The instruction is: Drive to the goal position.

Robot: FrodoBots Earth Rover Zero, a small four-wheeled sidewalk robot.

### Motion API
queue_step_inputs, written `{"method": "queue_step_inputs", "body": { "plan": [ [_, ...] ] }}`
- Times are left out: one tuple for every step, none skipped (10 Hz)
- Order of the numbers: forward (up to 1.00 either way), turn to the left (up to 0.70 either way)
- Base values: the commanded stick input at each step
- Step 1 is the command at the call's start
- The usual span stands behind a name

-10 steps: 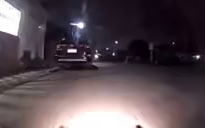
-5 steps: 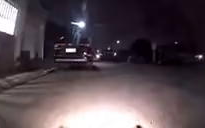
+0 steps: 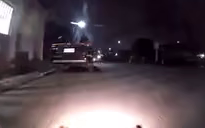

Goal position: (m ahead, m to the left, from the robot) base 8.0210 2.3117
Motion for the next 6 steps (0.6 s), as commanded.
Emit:
{"method": "queue_step_inputs", "body": {
  "plan": [
    [0.70,0.02],
    [0.70,0.02],
    [0.70,0.02],
    [0.70,0.02],
    [0.70,0.01],
    [0.70,0.01]
  ]
}}
